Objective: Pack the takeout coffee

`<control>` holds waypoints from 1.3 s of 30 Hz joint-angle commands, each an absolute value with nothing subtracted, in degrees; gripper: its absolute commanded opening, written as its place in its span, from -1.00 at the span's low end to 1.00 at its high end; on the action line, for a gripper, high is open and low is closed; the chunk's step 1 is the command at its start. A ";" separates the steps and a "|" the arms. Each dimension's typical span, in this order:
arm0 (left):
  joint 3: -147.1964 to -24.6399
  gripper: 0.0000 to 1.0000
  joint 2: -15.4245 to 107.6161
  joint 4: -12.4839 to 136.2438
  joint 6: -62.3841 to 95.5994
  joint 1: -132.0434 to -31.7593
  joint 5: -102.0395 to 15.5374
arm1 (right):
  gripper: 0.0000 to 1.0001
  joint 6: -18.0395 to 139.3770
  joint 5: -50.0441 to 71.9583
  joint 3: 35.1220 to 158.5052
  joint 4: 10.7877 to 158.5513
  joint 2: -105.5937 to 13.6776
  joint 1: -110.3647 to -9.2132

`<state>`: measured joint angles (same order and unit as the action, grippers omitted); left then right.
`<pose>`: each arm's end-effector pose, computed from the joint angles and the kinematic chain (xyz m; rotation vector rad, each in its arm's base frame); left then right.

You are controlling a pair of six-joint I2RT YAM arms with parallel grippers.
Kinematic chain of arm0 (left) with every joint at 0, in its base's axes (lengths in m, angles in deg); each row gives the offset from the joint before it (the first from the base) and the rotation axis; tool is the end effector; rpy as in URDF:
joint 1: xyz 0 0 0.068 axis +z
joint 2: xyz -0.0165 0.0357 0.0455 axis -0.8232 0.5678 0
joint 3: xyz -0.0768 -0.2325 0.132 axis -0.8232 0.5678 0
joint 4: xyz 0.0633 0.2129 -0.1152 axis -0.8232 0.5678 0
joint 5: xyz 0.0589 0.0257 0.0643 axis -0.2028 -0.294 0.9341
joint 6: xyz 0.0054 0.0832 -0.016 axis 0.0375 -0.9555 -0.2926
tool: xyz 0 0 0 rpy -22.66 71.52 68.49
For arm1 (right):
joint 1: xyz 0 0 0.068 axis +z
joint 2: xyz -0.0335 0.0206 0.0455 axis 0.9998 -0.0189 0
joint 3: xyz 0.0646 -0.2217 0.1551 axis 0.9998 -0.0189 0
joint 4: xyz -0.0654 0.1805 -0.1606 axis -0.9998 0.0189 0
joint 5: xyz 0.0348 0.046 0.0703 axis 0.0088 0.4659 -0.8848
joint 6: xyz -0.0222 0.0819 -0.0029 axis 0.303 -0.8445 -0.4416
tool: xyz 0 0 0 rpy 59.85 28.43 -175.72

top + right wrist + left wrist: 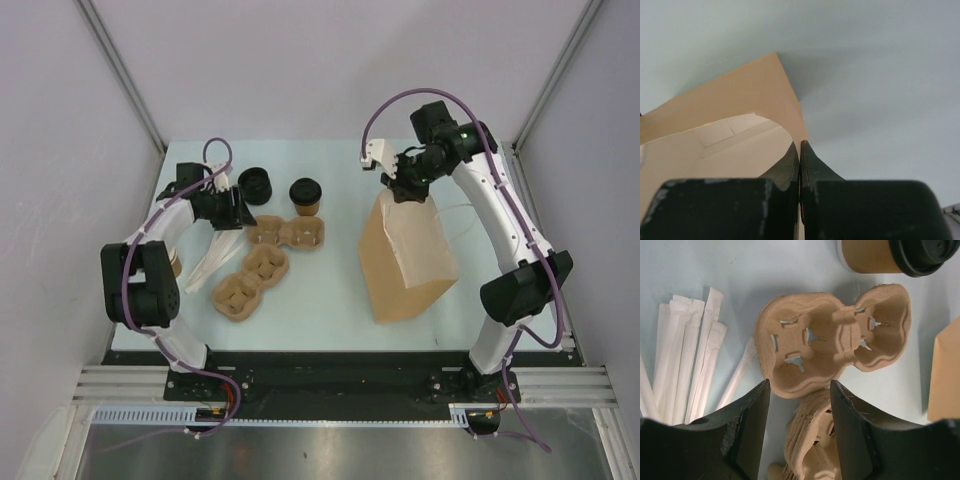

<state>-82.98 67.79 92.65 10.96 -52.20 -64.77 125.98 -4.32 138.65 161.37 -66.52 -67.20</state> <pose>0.3655 -0.0167 0.2094 0.0002 2.4992 -0.6801 0.3148 0.1566 0.3733 -1.7324 1.8540 0.2843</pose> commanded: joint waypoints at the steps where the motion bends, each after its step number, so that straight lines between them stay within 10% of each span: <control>1: -85.99 0.14 69.30 92.64 8.99 -51.71 -64.35 | -1.00 121.72 -7.94 140.45 171.00 -67.00 -67.47; 9: -86.08 0.05 72.55 92.99 8.19 -51.62 -62.51 | -0.98 116.97 -7.77 141.41 171.00 -69.20 -68.08; 18: -87.66 -0.07 76.25 92.72 8.37 -51.62 -63.99 | -0.17 115.30 -7.86 142.64 171.00 -69.73 -68.70; 31: -88.19 -0.27 78.80 92.20 8.46 -51.71 -65.49 | 0.27 114.59 -7.24 143.52 171.00 -67.63 -72.21; 39: -87.93 -0.96 74.24 93.77 8.02 -51.62 -67.16 | 0.39 113.89 -8.73 140.89 171.00 -65.51 -73.97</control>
